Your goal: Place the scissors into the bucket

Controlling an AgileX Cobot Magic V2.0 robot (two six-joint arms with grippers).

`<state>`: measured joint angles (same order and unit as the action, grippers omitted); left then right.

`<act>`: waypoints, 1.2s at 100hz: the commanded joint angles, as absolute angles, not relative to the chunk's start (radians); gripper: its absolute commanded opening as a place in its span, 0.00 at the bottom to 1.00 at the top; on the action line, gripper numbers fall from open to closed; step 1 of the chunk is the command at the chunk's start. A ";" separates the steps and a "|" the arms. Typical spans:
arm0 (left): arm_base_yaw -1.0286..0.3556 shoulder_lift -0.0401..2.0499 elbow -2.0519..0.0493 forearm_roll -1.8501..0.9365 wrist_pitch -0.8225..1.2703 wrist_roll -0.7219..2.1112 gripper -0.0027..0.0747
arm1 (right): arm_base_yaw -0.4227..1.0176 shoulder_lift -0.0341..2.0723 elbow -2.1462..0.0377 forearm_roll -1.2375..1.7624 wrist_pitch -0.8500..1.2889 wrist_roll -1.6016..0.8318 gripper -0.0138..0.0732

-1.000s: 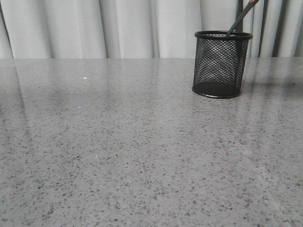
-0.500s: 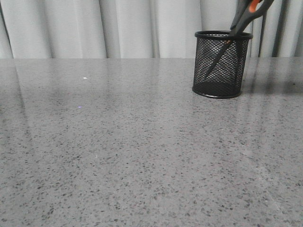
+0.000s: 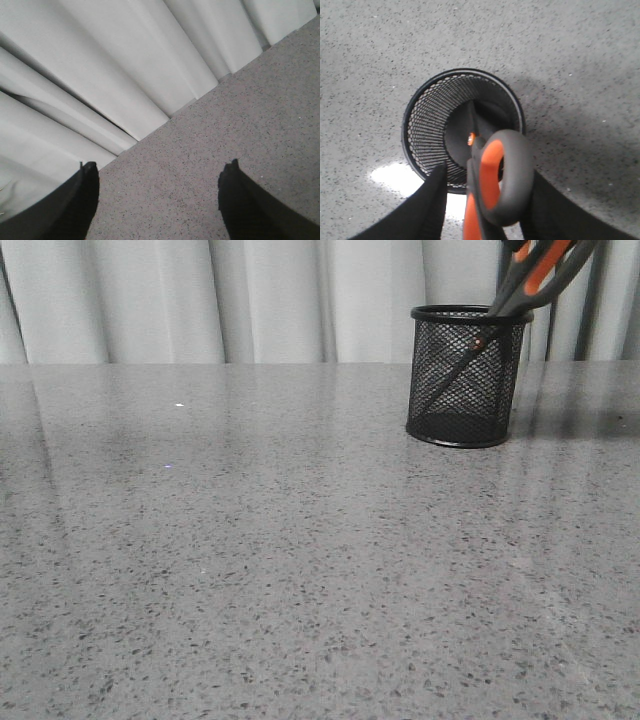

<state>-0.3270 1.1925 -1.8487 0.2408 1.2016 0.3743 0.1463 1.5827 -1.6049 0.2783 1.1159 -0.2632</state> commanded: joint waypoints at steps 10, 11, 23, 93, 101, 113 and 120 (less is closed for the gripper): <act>-0.323 1.178 -1.876 0.249 1.138 0.360 0.65 | 0.130 1.546 -1.721 0.202 1.153 -0.242 0.52; -0.323 1.178 -1.876 0.249 1.138 0.360 0.65 | 0.127 1.546 -1.729 0.196 1.155 -0.239 0.52; -0.323 1.178 -1.876 0.249 1.138 0.360 0.65 | 0.101 1.530 -1.777 0.181 1.191 -0.228 0.52; -0.323 1.178 -1.876 0.216 1.125 0.352 0.01 | 0.069 1.189 -1.550 0.360 0.793 -0.175 0.08; -0.323 1.172 -1.872 0.195 1.098 0.336 0.01 | 0.069 1.121 -1.457 0.362 0.704 -0.177 0.08; -0.323 1.121 -1.792 0.134 0.986 0.327 0.01 | 0.069 0.987 -1.285 0.362 0.549 -0.179 0.08; -0.323 1.067 -1.698 0.115 0.891 0.308 0.01 | 0.069 0.903 -1.176 0.362 0.459 -0.179 0.08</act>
<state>-0.3270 1.1373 -1.7608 0.1510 1.0707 0.3389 0.0764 1.0079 -1.2656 0.3457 0.6539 -0.1774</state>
